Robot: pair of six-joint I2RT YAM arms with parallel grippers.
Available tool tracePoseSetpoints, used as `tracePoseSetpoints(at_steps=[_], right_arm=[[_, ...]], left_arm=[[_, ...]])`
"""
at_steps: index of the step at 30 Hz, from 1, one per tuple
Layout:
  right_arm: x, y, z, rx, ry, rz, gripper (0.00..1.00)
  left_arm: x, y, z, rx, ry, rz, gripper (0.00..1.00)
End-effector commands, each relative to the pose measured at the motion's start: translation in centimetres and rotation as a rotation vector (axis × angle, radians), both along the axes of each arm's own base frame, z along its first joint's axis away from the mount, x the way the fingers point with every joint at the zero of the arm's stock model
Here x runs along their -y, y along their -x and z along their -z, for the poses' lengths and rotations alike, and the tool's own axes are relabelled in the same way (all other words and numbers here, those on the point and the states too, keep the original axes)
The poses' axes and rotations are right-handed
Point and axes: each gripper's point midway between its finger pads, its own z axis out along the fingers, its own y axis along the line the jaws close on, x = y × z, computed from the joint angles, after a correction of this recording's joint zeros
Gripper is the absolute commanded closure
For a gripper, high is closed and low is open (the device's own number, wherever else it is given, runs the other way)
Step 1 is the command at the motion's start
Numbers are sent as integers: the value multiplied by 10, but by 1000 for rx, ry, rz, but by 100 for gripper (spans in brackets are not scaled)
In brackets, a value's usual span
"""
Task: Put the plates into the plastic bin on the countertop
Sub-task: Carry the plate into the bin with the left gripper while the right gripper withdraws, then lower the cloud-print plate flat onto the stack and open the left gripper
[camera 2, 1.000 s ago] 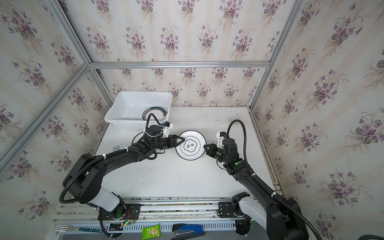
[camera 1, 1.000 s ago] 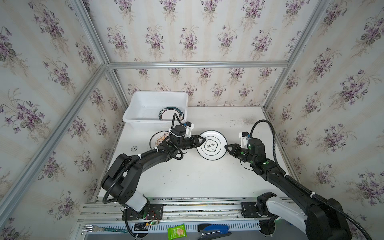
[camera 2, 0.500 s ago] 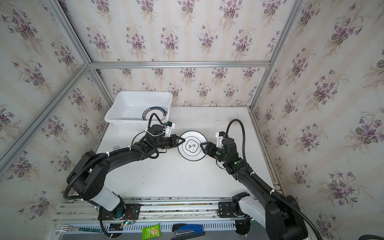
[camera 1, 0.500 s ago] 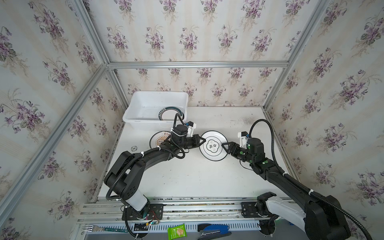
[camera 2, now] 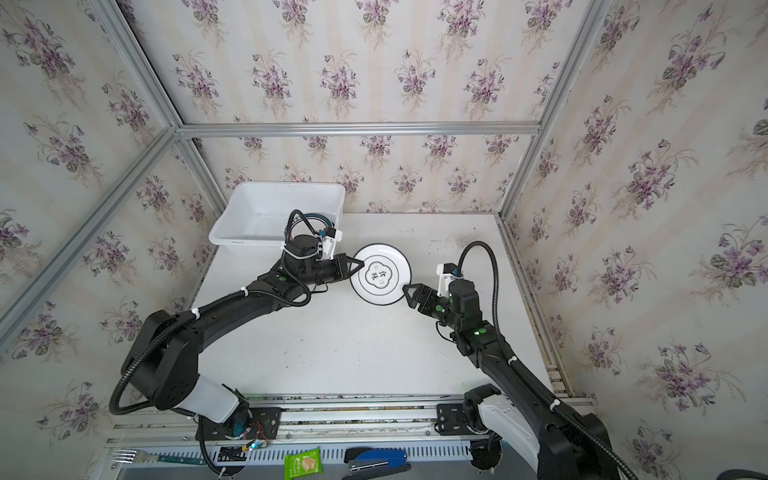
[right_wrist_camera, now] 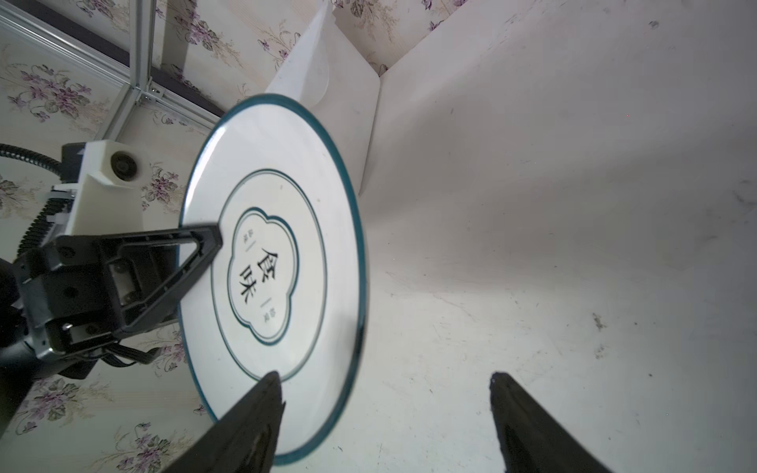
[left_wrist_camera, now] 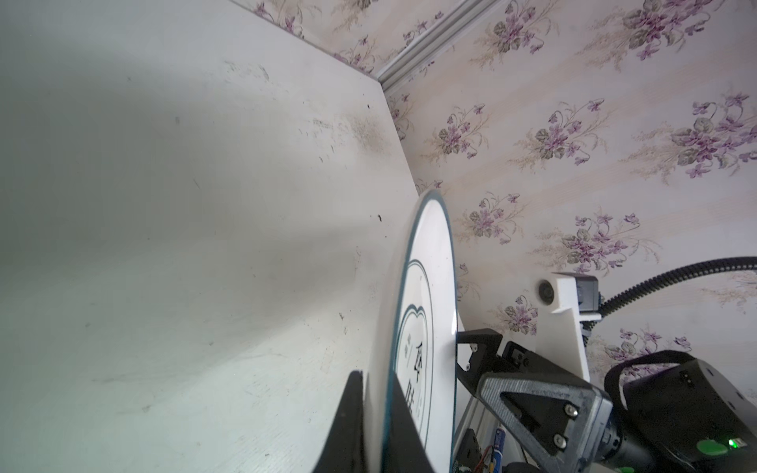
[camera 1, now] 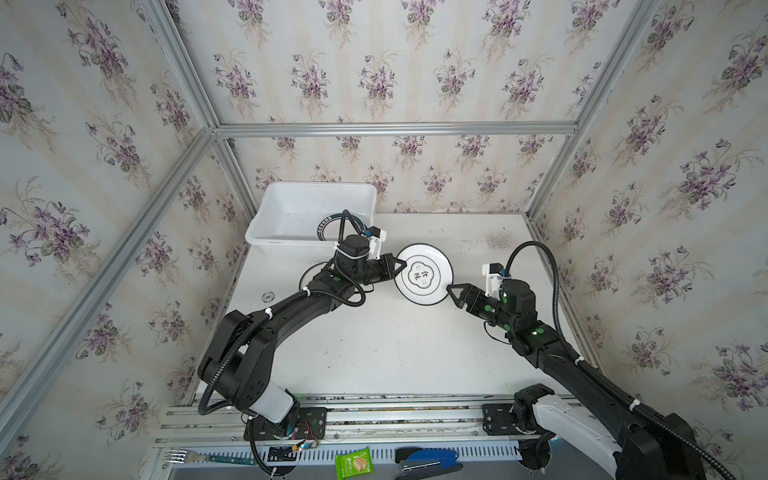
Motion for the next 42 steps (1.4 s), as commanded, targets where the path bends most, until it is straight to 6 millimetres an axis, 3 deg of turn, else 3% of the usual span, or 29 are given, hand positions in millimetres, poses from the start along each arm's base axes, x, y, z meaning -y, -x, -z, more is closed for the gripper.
tracePoseSetpoints(at_steps=[1, 9, 14, 18, 24, 32, 37, 42], right_arm=[[10, 2, 4, 8, 60, 31, 18], [30, 10, 10, 33, 121, 101, 16], [34, 10, 12, 45, 138, 116, 16], [30, 10, 10, 72, 134, 89, 15], [26, 10, -2, 138, 153, 47, 13], [28, 7, -3, 153, 172, 51, 11], [26, 5, -1, 139, 171, 41, 11], [26, 3, 3, 128, 176, 43, 11]], left_arm=[[-16, -17, -14, 49, -16, -60, 100], [-74, -73, -49, 120, 3, -244, 100], [-108, -107, -71, 166, -16, -354, 100], [-137, -136, -76, 178, -80, -446, 100], [-178, -167, -59, 140, -233, -585, 100], [-225, -192, -35, 89, -320, -708, 100], [-246, -201, -30, 86, -454, -764, 100], [-256, -211, -13, 51, -543, -776, 100]])
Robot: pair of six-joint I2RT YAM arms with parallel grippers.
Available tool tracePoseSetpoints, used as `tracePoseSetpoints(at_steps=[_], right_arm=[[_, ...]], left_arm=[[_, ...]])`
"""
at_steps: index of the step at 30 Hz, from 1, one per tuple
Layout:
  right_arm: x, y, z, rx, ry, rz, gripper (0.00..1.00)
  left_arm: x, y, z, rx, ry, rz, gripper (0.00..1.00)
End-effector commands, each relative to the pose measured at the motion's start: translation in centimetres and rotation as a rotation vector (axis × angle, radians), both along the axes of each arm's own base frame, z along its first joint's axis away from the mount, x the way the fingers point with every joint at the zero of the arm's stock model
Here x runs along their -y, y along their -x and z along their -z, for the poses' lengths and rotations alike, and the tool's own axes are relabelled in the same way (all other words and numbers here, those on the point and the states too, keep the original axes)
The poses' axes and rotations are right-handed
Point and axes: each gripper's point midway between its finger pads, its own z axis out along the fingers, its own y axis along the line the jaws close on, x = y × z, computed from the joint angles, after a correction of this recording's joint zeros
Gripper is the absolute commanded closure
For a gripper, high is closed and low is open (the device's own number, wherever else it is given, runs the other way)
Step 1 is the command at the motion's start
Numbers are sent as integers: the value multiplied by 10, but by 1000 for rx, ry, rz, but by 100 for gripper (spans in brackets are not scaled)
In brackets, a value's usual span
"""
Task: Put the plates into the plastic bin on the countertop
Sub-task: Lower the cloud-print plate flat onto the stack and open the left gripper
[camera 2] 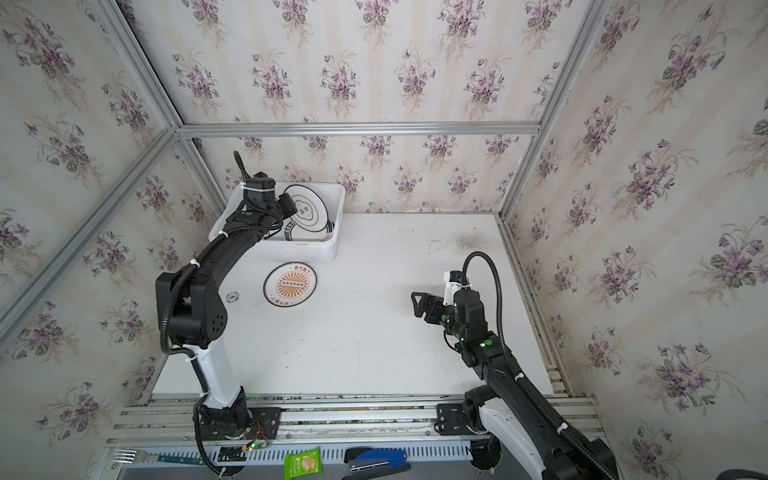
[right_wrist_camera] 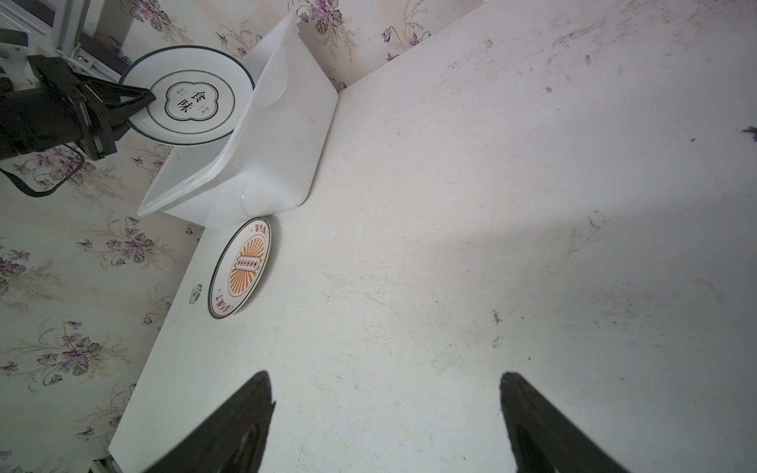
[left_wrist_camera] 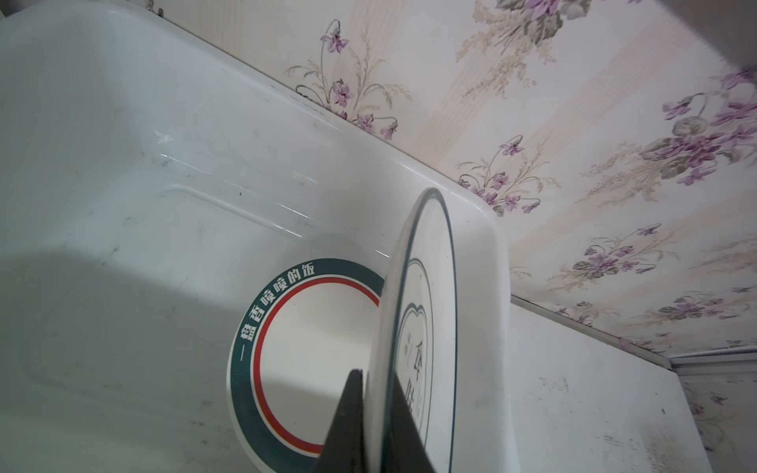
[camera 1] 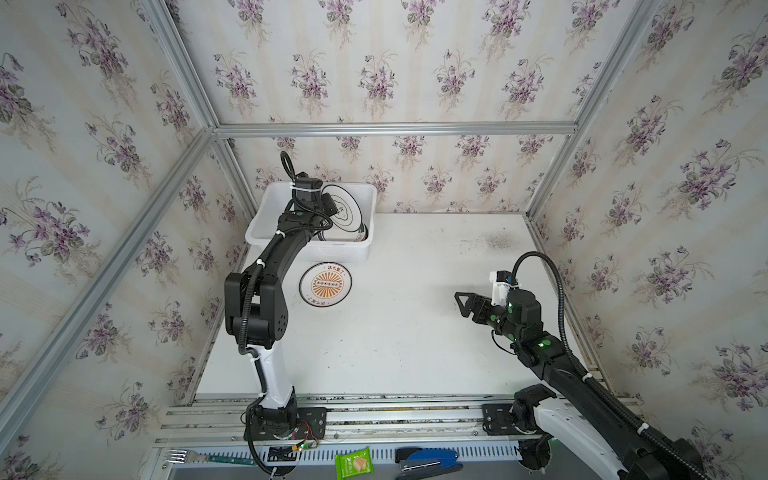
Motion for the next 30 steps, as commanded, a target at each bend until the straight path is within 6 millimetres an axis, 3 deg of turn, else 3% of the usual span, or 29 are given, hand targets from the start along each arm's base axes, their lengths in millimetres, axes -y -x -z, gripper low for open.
tracePoseSetpoints(at_steps=[1, 14, 23, 30], right_arm=[[-3, -7, -16, 59, -6, -13, 11], [0, -9, -9, 33, 9, 6, 11], [8, -9, -10, 35, 24, 44, 11], [8, -8, -9, 29, 20, 47, 11]], left_arm=[[-14, -5, 9, -40, -76, -36, 100], [-26, -13, 61, -168, -75, -43, 97], [-30, -11, 83, -218, -103, -32, 92], [-30, -9, 93, -239, -108, -23, 70]])
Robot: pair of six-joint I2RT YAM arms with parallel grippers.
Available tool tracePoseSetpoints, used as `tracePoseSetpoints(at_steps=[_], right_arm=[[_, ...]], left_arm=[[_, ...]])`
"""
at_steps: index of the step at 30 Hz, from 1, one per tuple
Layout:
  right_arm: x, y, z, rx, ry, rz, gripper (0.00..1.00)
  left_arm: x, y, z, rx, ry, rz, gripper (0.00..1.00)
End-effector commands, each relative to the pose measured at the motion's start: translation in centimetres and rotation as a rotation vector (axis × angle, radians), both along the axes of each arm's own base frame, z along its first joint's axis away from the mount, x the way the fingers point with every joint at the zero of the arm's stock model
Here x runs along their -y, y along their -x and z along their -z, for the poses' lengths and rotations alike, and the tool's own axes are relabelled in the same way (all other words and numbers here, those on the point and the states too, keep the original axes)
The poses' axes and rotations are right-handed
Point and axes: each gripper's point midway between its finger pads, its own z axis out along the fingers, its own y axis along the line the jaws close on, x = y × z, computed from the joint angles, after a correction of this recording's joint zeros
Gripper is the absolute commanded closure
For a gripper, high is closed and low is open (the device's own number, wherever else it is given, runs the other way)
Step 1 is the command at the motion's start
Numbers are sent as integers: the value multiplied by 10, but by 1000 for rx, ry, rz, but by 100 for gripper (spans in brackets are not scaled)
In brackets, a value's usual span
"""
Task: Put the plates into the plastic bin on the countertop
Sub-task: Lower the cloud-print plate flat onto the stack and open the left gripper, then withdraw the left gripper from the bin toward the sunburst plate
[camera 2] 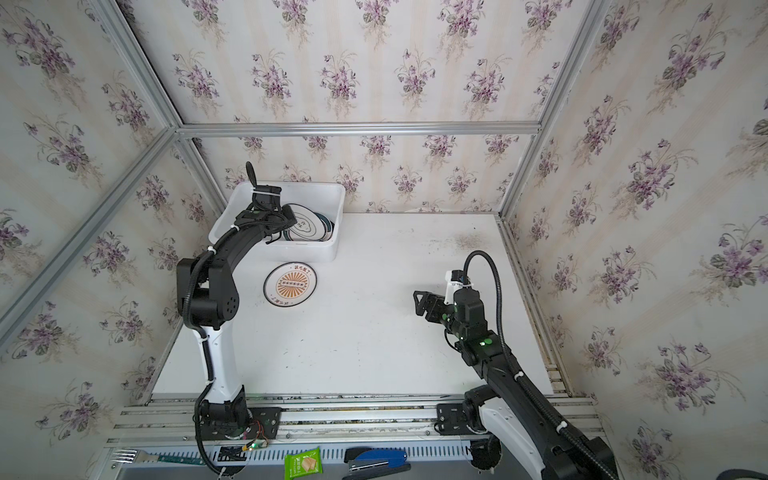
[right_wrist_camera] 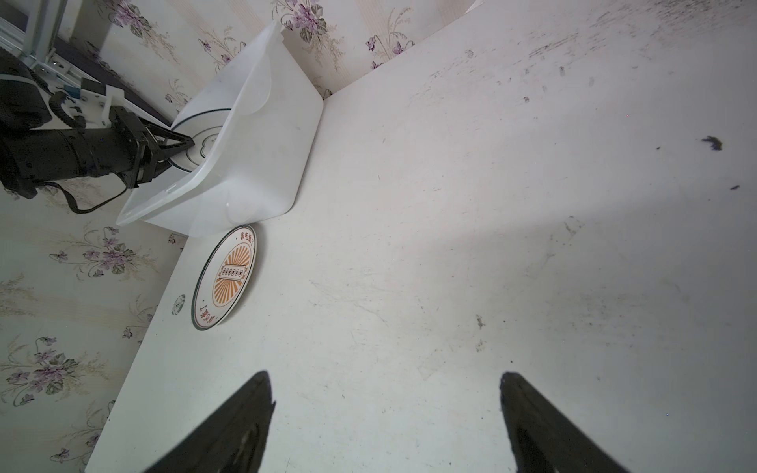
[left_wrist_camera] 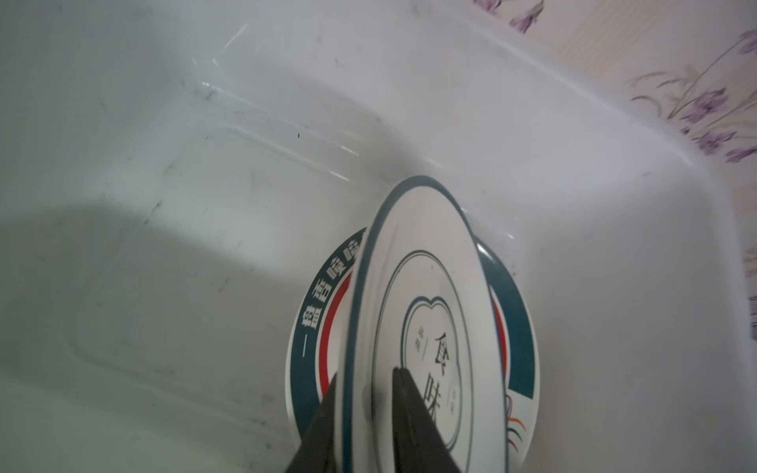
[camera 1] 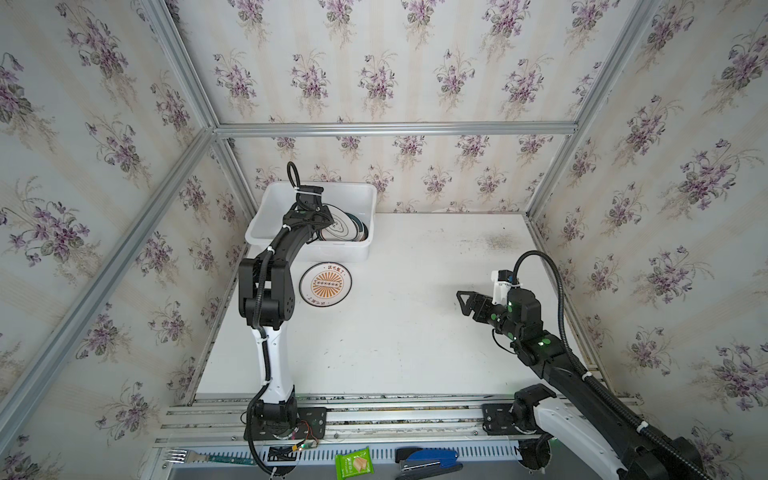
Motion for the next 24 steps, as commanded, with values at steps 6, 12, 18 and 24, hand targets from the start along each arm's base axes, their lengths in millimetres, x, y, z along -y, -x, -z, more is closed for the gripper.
tracePoseSetpoints(at_steps=[6, 12, 18, 24], right_arm=[[1, -5, -9, 24, -3, 16, 11], [1, -6, -7, 16, -3, 13, 11], [1, -7, -12, 29, -4, 12, 11], [0, -16, -24, 37, 10, 11, 10]], left_arm=[[-4, 4, 7, -27, -23, 19, 66], [-5, 4, 7, -31, -36, 32, 50], [-8, 12, -9, -15, -76, 41, 3], [-19, 29, -45, 38, -118, -8, 1]])
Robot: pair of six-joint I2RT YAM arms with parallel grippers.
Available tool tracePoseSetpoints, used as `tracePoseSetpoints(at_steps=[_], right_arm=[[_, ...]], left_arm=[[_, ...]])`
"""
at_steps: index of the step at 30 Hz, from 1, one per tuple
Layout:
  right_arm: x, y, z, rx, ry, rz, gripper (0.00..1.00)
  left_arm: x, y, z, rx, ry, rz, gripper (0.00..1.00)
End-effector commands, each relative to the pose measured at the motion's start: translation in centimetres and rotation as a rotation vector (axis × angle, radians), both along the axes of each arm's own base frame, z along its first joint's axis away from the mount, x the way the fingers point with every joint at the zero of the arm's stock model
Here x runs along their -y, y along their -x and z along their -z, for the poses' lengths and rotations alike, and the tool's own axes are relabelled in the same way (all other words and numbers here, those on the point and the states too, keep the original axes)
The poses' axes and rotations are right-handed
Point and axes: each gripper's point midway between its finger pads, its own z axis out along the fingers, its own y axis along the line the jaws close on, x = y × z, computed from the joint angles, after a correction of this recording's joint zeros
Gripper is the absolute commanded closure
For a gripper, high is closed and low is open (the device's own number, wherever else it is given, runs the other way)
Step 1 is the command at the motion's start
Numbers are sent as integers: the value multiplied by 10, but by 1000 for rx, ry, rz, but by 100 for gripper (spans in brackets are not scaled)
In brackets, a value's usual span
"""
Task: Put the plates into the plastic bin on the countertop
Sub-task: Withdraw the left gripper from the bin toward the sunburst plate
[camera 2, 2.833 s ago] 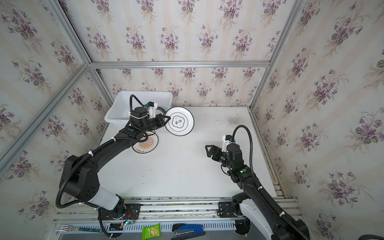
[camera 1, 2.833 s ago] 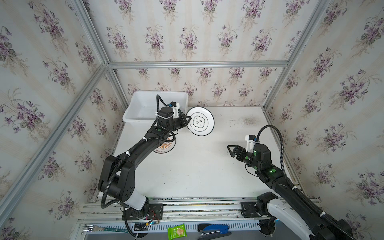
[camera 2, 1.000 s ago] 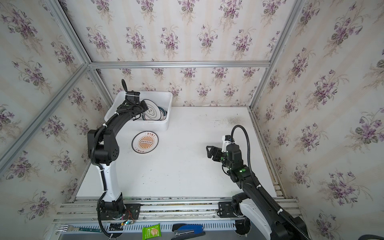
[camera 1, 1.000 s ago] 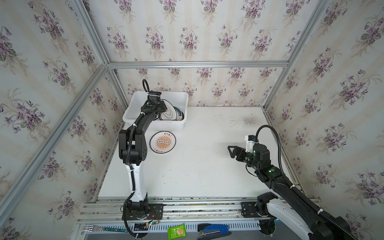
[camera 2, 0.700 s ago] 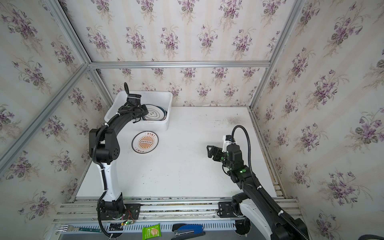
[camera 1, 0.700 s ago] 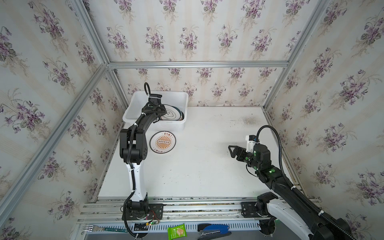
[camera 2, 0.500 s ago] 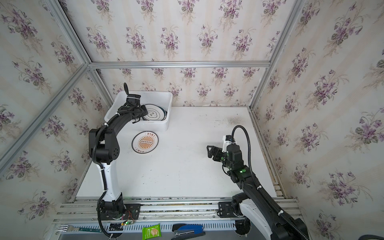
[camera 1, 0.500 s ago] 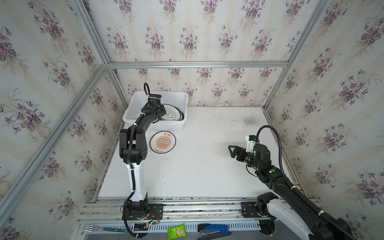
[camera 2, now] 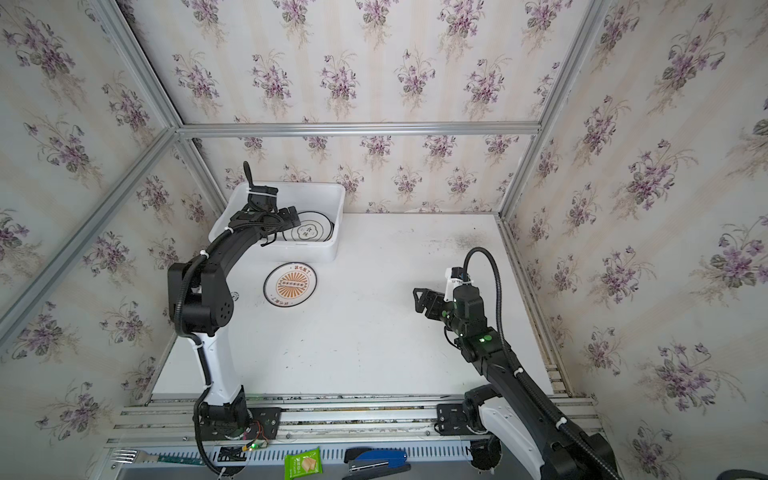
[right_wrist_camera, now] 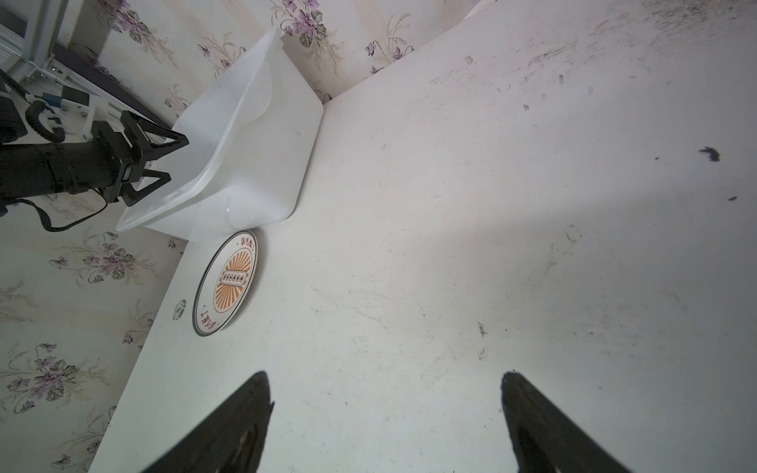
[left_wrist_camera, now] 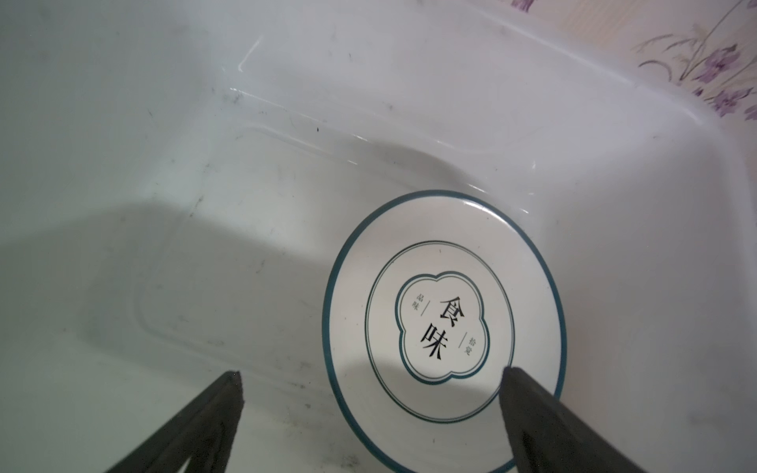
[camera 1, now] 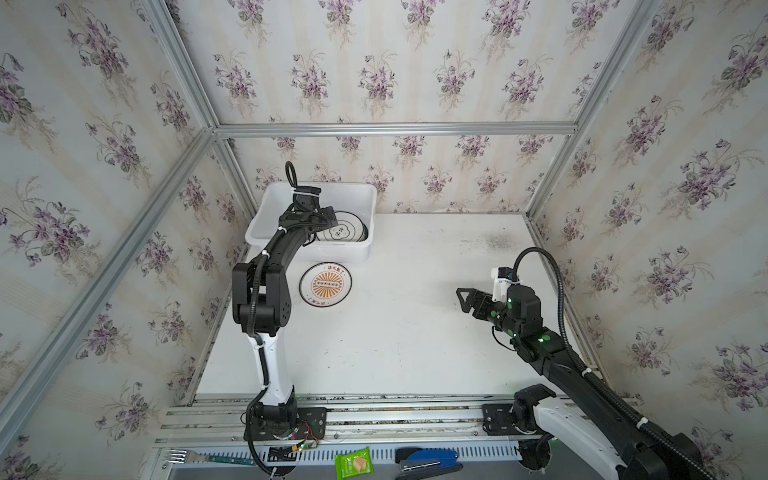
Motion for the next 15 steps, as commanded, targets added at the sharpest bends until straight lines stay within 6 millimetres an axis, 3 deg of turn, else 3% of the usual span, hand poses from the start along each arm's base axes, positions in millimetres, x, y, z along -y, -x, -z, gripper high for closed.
tracePoseSetpoints(at_steps=[1, 8, 15], right_arm=[[0, -9, -15, 33, 11, 3, 10], [-10, -25, -27, 40, -4, -28, 10], [-24, -35, -46, 50, -46, -99, 10]], left_arm=[[-10, 10, -20, 35, -37, -38, 1], [-18, 54, -42, 97, -14, -94, 1], [-31, 143, -27, 112, 6, -171, 1]])
